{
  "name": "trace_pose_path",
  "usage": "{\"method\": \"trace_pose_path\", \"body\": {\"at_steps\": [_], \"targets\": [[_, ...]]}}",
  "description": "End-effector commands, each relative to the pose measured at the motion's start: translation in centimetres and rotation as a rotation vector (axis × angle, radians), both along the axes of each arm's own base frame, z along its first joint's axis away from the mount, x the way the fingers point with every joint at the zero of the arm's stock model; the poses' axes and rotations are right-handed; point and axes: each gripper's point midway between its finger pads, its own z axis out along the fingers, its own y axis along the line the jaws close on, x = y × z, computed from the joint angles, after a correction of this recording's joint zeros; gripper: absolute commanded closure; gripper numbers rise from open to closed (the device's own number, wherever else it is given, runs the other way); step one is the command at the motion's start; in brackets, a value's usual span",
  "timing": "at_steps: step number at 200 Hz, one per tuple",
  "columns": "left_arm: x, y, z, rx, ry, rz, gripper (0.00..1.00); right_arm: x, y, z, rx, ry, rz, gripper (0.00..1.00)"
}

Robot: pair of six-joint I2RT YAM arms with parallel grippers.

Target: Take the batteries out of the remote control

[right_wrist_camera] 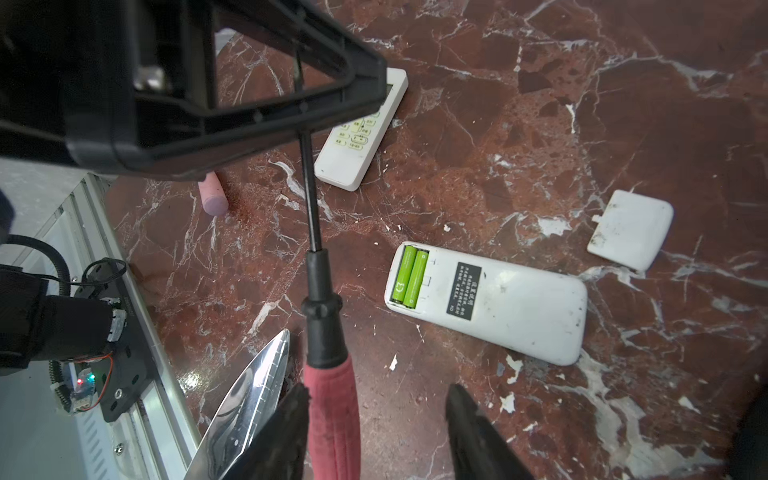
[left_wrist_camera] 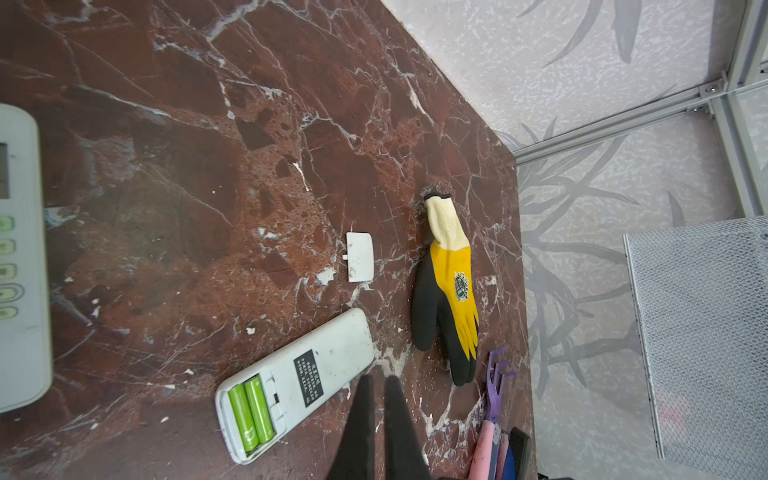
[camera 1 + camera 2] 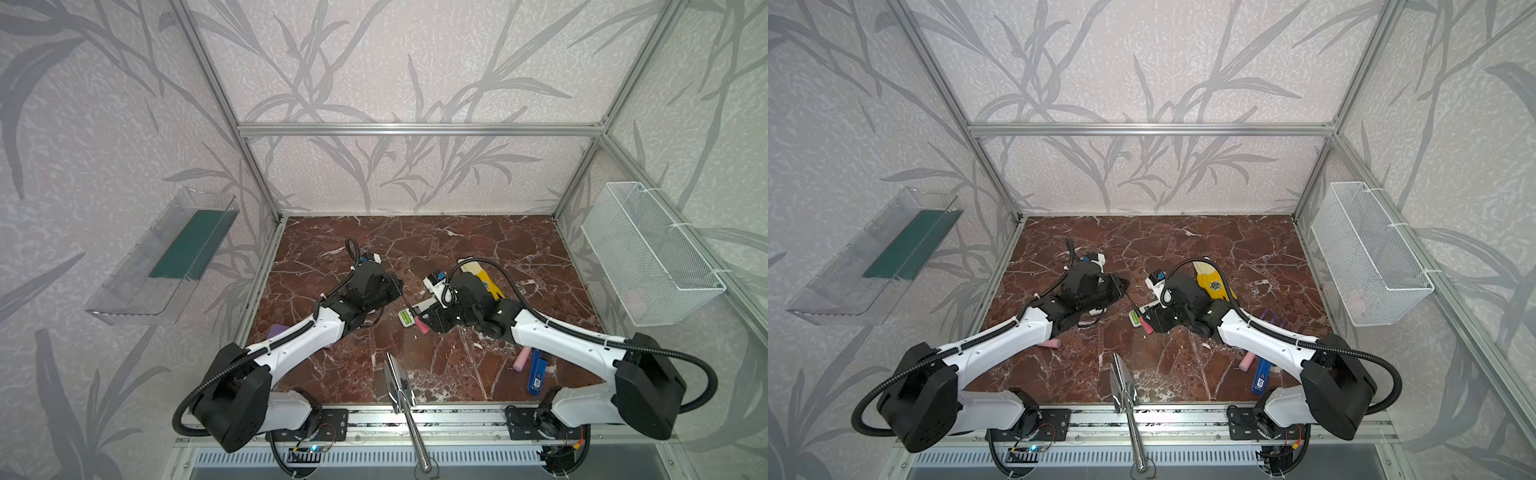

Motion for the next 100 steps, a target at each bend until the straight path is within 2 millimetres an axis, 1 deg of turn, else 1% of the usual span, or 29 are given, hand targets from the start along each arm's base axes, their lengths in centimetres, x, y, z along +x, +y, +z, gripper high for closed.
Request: {"method": "trace_pose_path", "body": {"at_steps": [1,15,38,67,100], "targets": [[0.1,1.3,0.5,0.041,0.033,0.079,1.00,0.5,-0.1,2.4,-0.006,-0.165,0.039,0.42],[0.2,1.6,0.2,0.053,0.060,0.107,1.00,0.0,-0.2,2.2,-0.036,-0.247,0.065,0.40],[0.4,2.0,0.1,0.048,0.084,0.151,1.00,-1.2,0.3,1.7,-0.093,-0.388,0.123,0.38],[0.6,2.5,0.3,0.056,0.104,0.191,1.00,-1.7,0.9,0.8,-0.126,-0.445,0.131,0.38],[0.6,2.7,0.7,0.049,0.112,0.217,1.00,-2.0,1.5,0.4,-0.150,-0.520,0.133,0.38]]}}
